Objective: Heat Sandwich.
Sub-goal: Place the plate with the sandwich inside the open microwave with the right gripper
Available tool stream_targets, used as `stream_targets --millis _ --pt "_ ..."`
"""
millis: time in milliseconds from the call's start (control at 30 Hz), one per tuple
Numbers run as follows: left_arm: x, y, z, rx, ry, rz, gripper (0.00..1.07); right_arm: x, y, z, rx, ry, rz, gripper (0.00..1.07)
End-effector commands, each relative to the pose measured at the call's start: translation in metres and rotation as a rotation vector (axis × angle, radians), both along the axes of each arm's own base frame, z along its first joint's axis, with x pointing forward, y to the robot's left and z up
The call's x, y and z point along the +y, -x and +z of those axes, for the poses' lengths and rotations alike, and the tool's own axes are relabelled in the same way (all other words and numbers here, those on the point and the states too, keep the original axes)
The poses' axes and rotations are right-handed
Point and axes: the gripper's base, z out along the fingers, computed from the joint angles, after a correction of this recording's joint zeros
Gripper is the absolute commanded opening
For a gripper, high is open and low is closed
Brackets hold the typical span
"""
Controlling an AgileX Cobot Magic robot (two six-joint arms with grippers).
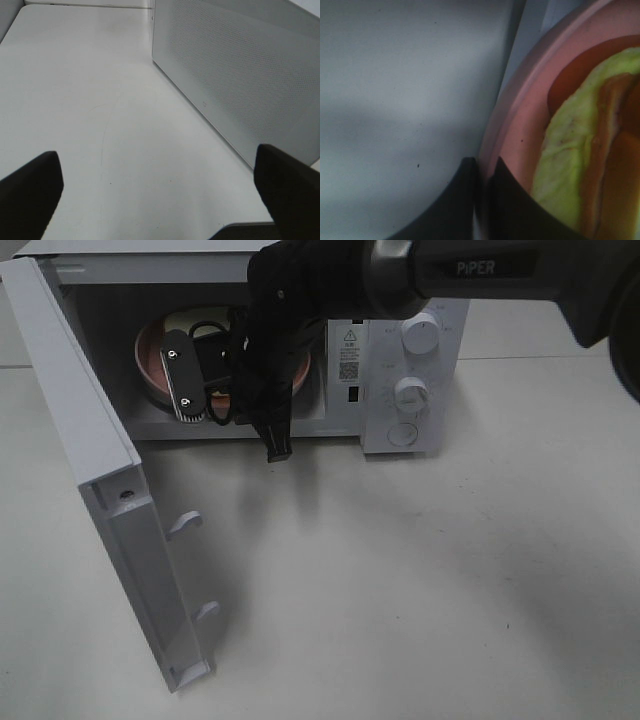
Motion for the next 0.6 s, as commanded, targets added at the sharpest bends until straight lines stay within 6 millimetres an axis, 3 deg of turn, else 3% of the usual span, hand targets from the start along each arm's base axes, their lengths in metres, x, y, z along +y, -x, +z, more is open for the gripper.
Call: stream_targets --millis 33,600 --pt "0.0 0.002 0.0 -0.023 0.002 -0.007 0.96 0.006 -0.009 0.005 -0.023 -0.021 -0.014 0.0" --pt "0.0 0.002 0.0 -0.023 0.002 -0.007 0.96 0.019 -0.034 0.0 -0.088 -0.009 -0.059 0.0"
